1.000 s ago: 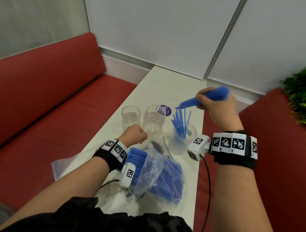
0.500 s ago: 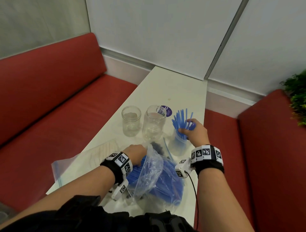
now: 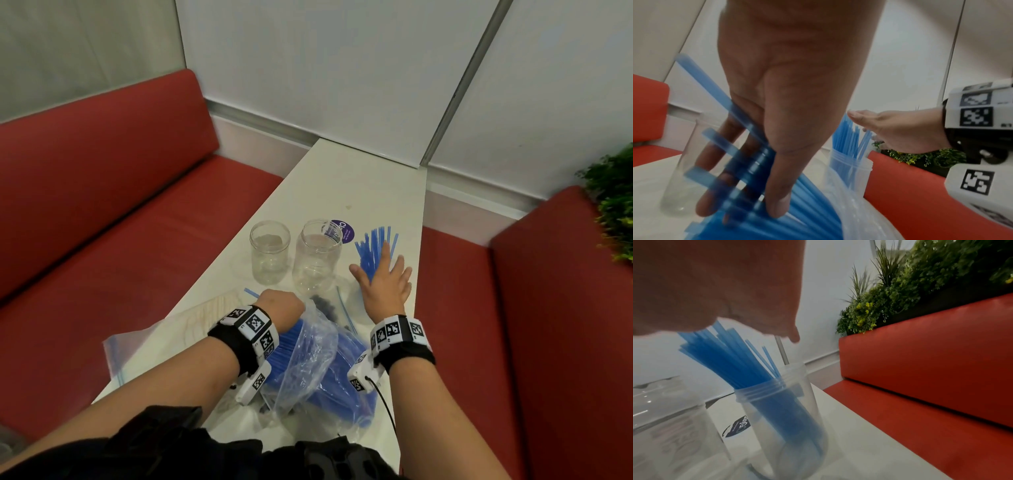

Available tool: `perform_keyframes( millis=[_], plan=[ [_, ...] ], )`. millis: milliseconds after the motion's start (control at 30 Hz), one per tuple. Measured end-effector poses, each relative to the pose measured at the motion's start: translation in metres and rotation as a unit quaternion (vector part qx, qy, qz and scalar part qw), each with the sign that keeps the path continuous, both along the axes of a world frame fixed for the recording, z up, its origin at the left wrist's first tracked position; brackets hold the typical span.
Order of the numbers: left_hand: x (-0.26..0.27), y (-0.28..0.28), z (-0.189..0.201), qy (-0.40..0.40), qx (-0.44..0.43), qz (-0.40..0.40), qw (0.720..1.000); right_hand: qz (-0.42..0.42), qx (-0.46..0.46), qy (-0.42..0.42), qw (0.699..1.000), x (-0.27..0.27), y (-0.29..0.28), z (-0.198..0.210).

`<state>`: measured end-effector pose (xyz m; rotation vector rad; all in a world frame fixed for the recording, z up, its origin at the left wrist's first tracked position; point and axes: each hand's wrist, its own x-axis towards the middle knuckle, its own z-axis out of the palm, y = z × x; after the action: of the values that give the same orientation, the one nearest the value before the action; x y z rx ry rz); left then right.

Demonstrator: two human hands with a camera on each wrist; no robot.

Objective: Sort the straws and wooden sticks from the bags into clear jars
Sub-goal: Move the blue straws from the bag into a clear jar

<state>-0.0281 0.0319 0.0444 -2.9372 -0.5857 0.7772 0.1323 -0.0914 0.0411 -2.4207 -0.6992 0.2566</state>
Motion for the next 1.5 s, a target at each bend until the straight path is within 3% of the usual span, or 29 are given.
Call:
perform_keyframes(
  millis=[133,200,267,333,400,467,500,567,667,767,833,933,1000,1067,1167,1233,1267,1367,1400,1433,1500],
  plan=[
    [0.002,-0.002,0.015,0.024,0.018,-0.011,0.999,0.017,-0.001,-0.041,0.999,-0.002,0.001,0.001],
    [0.003,-0.004,0.024,0.035,0.011,-0.012,0.999,-0.006,0.08,-0.074,0.994,-0.008,0.002,0.008],
    [0.005,-0.006,0.034,0.056,-0.001,-0.017,0.998,0.001,0.198,-0.15,0.969,-0.022,0.006,0.016],
    [0.006,-0.009,0.044,0.079,-0.012,-0.016,0.997,0.08,0.239,-0.13,0.959,-0.032,0.01,0.021],
    [0.006,-0.011,0.059,0.082,-0.01,-0.015,0.996,0.19,0.166,0.029,0.967,-0.041,0.013,0.024],
    [0.006,-0.012,0.073,0.08,0.003,-0.021,0.997,0.288,-0.003,0.145,0.947,-0.046,0.016,0.02],
    [0.006,-0.012,0.08,0.077,0.011,-0.027,0.997,0.317,-0.076,0.161,0.932,-0.049,0.019,0.015],
    [0.007,-0.014,0.096,0.057,0.018,-0.022,0.998,0.334,-0.138,0.119,0.925,-0.06,0.024,0.005],
    [0.007,-0.022,0.115,0.014,0.044,-0.022,0.999,0.312,-0.092,0.04,0.945,-0.076,0.035,-0.008],
    [0.007,-0.027,0.135,-0.05,0.074,-0.022,0.996,0.249,0.058,0.131,0.958,-0.085,0.04,-0.012],
    [0.009,-0.025,0.155,-0.115,0.097,-0.029,0.988,0.224,0.148,0.211,0.94,-0.089,0.041,-0.005],
    [0.009,-0.013,0.187,-0.278,0.109,-0.046,0.953,0.23,0.22,0.226,0.921,-0.09,0.038,0.007],
    [0.011,-0.008,0.191,-0.346,0.111,-0.087,0.928,0.237,0.261,0.245,0.903,-0.089,0.039,0.016],
    [0.011,-0.012,0.187,-0.328,0.066,-0.101,0.937,0.237,0.284,0.258,0.893,-0.089,0.047,0.029],
    [0.012,-0.019,0.18,-0.309,0.05,-0.116,0.943,0.18,0.24,0.259,0.918,-0.088,0.06,0.048],
    [0.012,-0.016,0.182,-0.41,0.04,-0.121,0.903,0.175,0.273,0.286,0.902,-0.083,0.056,0.059],
    [0.01,-0.012,0.181,-0.504,0.023,-0.123,0.855,0.19,0.305,0.292,0.887,-0.079,0.05,0.066],
    [0.007,0.0,0.167,-0.78,-0.081,-0.079,0.616,0.18,0.377,0.288,0.862,-0.068,0.035,0.103],
    [0.008,0.002,0.16,-0.812,-0.145,-0.015,0.566,0.17,0.406,0.284,0.852,-0.065,0.033,0.117],
    [0.01,0.004,0.151,-0.805,-0.226,0.068,0.545,0.163,0.433,0.278,0.842,-0.061,0.032,0.131],
    [0.017,0.008,0.13,-0.661,-0.428,0.232,0.571,0.162,0.47,0.264,0.826,-0.058,0.03,0.156]
  ],
)
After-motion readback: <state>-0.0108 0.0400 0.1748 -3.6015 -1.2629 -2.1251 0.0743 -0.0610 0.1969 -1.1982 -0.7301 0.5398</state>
